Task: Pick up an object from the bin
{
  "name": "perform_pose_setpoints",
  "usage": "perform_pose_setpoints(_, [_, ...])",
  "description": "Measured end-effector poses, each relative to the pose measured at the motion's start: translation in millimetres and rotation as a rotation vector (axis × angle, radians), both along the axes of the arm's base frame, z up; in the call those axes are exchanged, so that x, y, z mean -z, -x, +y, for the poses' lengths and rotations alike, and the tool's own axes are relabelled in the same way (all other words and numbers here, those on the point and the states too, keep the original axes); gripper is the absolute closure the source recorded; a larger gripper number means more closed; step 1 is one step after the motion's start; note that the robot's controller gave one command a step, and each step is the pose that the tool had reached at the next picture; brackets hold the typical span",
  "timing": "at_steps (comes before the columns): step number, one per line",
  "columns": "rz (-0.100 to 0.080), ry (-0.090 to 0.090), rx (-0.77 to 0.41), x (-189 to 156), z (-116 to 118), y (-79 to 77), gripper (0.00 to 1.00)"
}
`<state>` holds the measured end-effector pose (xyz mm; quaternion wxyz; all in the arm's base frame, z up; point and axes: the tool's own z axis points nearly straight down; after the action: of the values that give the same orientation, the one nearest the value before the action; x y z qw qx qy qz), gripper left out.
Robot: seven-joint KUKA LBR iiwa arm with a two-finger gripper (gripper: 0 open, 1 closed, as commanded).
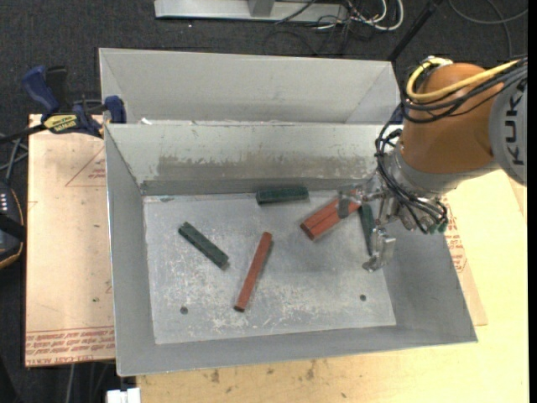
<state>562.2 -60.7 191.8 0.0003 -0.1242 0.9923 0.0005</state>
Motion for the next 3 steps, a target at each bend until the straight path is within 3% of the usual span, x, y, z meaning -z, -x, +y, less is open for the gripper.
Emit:
perform_pose_setpoints(1, [0.0,0.0,0.0,0,0,0.0,0.0])
perform_pose_setpoints(2, [-0.004,0.003,0.139,7,15,-22.2,0.0])
perform_pose_setpoints(3, [-0.004,-0.003,0.362,22,44,-52.1,0.0])
